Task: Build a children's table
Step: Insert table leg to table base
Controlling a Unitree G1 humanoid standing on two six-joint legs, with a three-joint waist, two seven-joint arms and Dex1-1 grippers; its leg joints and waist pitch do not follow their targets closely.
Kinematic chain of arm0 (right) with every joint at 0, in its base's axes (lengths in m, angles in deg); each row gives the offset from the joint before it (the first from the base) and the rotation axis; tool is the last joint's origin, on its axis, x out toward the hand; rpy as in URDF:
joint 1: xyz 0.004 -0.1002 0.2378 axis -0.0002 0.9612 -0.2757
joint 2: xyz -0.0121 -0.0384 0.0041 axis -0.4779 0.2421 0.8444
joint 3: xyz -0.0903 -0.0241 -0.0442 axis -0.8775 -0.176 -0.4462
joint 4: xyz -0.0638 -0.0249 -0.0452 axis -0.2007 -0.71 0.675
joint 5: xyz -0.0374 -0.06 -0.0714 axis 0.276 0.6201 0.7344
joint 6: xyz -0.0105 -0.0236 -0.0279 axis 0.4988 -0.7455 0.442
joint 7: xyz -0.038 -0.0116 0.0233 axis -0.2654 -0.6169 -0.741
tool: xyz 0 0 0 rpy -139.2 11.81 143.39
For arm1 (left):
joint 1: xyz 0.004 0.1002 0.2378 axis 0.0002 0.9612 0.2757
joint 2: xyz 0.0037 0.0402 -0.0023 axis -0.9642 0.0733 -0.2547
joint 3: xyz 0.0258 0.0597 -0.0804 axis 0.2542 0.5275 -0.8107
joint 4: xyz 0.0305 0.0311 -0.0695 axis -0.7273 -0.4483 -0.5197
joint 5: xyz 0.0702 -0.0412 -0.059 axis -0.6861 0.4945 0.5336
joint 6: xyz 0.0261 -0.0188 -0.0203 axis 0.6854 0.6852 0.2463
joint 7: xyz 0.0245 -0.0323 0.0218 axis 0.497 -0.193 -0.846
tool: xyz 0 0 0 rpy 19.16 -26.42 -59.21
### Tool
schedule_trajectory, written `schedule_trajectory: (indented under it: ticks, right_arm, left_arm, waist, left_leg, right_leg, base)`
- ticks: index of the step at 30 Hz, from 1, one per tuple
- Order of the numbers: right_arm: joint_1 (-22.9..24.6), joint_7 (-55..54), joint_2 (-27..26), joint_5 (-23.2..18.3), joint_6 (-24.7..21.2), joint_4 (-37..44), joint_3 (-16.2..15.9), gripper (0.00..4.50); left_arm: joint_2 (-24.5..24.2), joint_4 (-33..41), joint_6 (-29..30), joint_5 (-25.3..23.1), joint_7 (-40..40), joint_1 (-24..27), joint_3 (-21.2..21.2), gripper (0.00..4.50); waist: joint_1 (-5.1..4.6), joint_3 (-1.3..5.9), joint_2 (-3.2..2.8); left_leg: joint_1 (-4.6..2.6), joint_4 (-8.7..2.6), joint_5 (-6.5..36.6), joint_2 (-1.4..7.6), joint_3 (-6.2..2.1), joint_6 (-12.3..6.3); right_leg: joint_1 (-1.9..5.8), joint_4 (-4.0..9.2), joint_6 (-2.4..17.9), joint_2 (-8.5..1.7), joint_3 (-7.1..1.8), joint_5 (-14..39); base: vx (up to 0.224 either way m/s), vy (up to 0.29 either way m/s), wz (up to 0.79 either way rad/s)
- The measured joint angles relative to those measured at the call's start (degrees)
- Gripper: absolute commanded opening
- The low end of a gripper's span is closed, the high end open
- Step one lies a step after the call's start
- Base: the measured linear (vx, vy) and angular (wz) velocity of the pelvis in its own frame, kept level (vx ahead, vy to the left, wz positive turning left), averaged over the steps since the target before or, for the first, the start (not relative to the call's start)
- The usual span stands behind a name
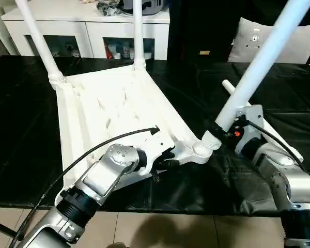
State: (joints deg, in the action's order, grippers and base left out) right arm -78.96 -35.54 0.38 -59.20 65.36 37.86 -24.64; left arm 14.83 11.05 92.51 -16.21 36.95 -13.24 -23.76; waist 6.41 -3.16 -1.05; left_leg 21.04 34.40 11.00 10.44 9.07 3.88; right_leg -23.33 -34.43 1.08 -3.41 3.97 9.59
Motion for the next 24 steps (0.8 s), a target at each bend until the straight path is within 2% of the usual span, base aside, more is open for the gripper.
schedule_trajectory:
  ticks: [3,9,14,17,19,21,24]
  right_arm:
    - [-0.01,0.13,0.01,0.05,0.59,-0.23,-0.30,1.88]
    - [-0.02,0.41,0.14,0.06,0.93,-0.23,-0.89,1.88]
    - [0.00,2.52,0.17,-0.18,1.06,-0.24,-1.21,1.88]
    - [0.75,6.95,0.32,-2.92,0.38,1.31,-2.49,1.88]
    - [1.92,12.40,1.56,-6.54,-1.22,4.99,-4.46,1.88]
    - [1.86,16.18,3.10,-8.34,-2.65,7.20,-5.93,1.88]
    - [1.61,19.70,4.95,-8.68,-4.15,8.11,-7.88,1.88]
  left_arm:
    - [-0.31,0.00,0.10,-0.41,0.62,0.00,0.54,0.45]
    - [-0.81,-0.02,-0.11,-1.42,1.34,-0.11,0.69,0.03]
    - [-2.36,-1.22,-3.62,-1.85,2.99,-0.10,0.70,0.00]
    - [-5.75,-2.49,-8.93,-1.96,6.62,0.23,0.41,0.00]
    - [-8.54,-3.21,-13.09,-1.52,9.64,1.13,-0.49,0.00]
    - [-9.62,-4.11,-14.70,-1.12,11.75,1.16,-1.02,0.00]
    - [-10.44,-4.33,-15.64,-0.75,13.84,1.38,-1.26,0.00]
  waist:
    - [0.00,0.00,0.00]
    - [-0.06,0.01,-0.01]
    - [-0.04,0.01,-0.02]
    - [0.01,0.01,-0.02]
    - [0.06,0.01,-0.02]
    - [0.11,0.02,0.00]
    - [0.18,0.08,0.19]
  left_leg:
    - [-0.01,0.00,0.00,0.00,0.00,0.00]
    - [-0.03,0.00,0.00,0.00,0.00,0.00]
    - [-0.02,0.00,0.00,0.01,0.00,0.01]
    - [-0.04,-0.04,-0.01,0.03,-0.01,0.01]
    - [-0.04,-0.08,0.00,0.03,-0.01,0.01]
    - [-0.06,-0.06,0.00,0.00,0.00,0.01]
    - [-0.09,-0.03,0.00,-0.01,0.01,0.01]
  right_leg:
    - [0.00,0.01,0.00,0.00,0.00,0.00]
    - [0.01,-0.01,0.00,0.00,0.00,0.00]
    - [0.01,-0.05,0.01,0.01,0.01,-0.01]
    - [0.02,-0.06,0.01,0.02,0.02,0.00]
    - [0.02,-0.03,-0.02,0.02,0.02,0.02]
    - [0.03,0.01,-0.01,-0.01,0.00,0.01]
    - [0.03,0.01,0.00,-0.04,-0.01,0.00]
  base:
    - [0.000,0.000,0.00]
    - [0.000,0.000,0.00]
    - [0.000,0.000,0.00]
    - [0.000,0.000,0.00]
    - [0.000,0.000,0.00]
    - [0.000,0.000,0.00]
    - [0.000,0.000,0.00]
